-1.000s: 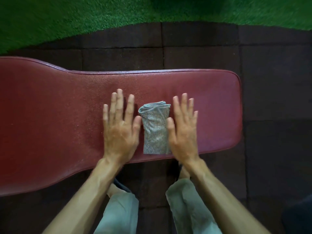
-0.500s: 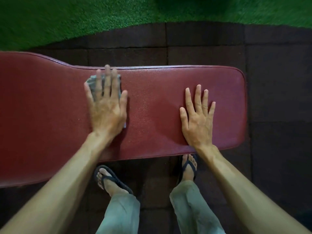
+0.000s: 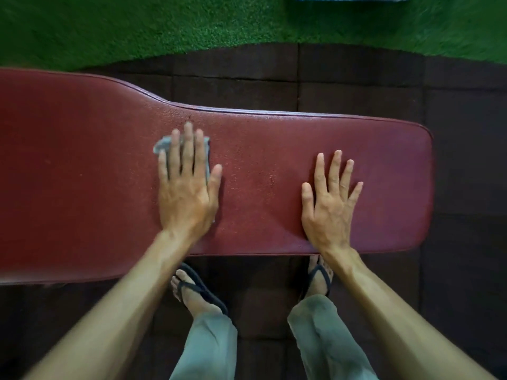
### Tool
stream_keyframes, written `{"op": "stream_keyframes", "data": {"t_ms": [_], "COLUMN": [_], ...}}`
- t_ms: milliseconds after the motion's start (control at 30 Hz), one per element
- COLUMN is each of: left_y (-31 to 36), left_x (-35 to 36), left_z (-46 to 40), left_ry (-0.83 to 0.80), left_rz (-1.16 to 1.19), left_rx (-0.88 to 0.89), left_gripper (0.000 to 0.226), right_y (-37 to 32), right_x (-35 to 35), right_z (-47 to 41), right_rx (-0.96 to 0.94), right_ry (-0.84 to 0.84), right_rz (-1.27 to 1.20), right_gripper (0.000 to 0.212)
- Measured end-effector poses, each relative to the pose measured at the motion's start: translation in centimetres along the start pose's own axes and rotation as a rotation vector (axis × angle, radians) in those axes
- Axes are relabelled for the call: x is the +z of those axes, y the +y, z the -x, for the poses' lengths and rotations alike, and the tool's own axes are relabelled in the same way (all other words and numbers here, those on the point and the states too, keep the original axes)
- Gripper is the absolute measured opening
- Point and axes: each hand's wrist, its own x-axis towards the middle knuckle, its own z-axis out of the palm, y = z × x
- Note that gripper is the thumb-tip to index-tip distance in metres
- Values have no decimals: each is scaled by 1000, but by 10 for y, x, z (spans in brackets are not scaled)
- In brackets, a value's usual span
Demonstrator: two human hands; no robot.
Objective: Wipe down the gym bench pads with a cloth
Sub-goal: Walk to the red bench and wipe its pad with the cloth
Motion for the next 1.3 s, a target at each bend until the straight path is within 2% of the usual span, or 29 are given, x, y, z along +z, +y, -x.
{"op": "stream_keyframes", "data": {"t_ms": [67, 133, 233, 300, 367, 433, 500, 567, 633, 700, 767, 800, 900, 967, 1033, 1100, 1167, 1267, 1300], "left_y": [21, 46, 48, 24, -15, -52, -66, -47, -16, 2, -6, -19, -90, -131, -138, -122, -107, -114, -122], "left_x": [10, 20, 21, 9, -9, -21, -23, -11, 1, 7, 6, 1, -22, -33, -32, -20, -15, -16, -20], "left_z": [48, 70, 18, -41, -80, -72, -23, 39, 73, 55, 0, -30, -80, -57, 1, 67, 92, 31, -3], "left_ry": [-26, -76, -82, -60, -36, -12, 3, -33, -68, -81, -45, -20, 12, 27, 45, -18, -60, -67, -35], "left_rz": [-25, -34, 19, 14, 1, 19, 15, -34, -83, -39, -6, -13, -21, 21, -18, -70, -75, 14, 15], "left_rx": [39, 221, 402, 339, 141, 42, 5, 16, 142, 263, 337, 315, 105, 15, -15, 76, 263, 445, 433], "left_gripper": [68, 69, 63, 62, 64, 63, 64, 67, 67, 62, 59, 60, 61, 61, 63, 65, 65, 60, 60], "right_y": [-16, -28, -31, -33, -36, -43, -56, -74, -90, -96, -98, -98, -104, -116, -137, -161, -179, -196, -200], "right_x": [3, 7, 10, 12, 12, 11, 13, 22, 29, 30, 30, 30, 33, 38, 47, 57, 62, 66, 68], "right_z": [3, 6, 7, 8, 9, 9, 10, 14, 16, 15, 15, 15, 17, 21, 29, 37, 40, 40, 40], "right_rx": [29, 49, 91, 93, 114, 144, 94, -33, -87, -51, -41, -48, -34, -7, -10, -3, 41, 55, 55], "right_ry": [5, 17, 32, 37, 34, 30, 16, -7, -4, 8, 7, 5, 21, 26, 29, 25, 31, 43, 55], "right_rz": [-12, -23, -34, -14, -15, -30, -4, 57, 66, -3, -35, -26, -25, -44, -46, -67, -112, -127, -117], "right_gripper": [60, 57, 55, 55, 56, 58, 61, 61, 58, 55, 54, 55, 57, 57, 57, 56, 55, 55, 56]}}
